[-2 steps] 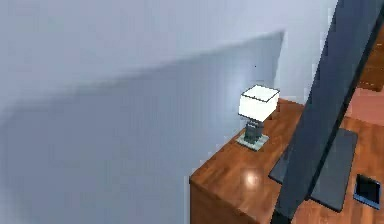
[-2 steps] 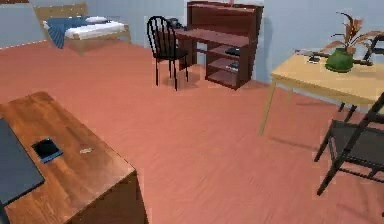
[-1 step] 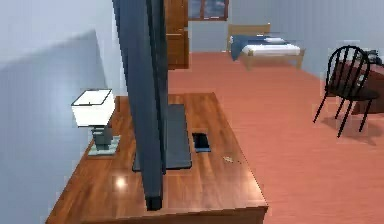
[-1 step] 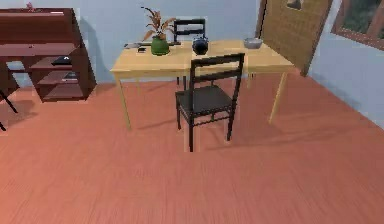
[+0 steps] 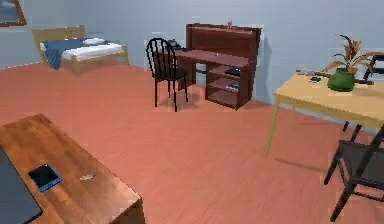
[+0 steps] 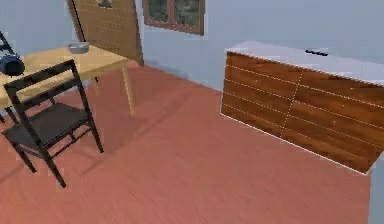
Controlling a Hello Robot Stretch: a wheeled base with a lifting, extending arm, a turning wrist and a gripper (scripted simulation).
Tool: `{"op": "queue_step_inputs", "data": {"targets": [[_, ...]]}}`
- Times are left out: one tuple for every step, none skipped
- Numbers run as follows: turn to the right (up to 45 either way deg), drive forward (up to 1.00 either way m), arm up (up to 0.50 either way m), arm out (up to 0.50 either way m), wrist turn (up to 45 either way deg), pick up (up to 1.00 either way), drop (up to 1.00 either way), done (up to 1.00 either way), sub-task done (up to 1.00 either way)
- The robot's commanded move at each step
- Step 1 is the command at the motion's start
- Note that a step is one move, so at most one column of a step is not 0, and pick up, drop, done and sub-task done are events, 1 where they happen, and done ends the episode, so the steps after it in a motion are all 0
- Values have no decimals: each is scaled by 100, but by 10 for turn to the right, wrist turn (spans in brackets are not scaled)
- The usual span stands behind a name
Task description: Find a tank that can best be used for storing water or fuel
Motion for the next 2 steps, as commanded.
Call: {"op": "queue_step_inputs", "data": {"targets": [[390, 0, 0, 0, 0, 0, 0, 0, 0], [0, 5, 0, 0, 0, 0, 0, 0, 0]]}}
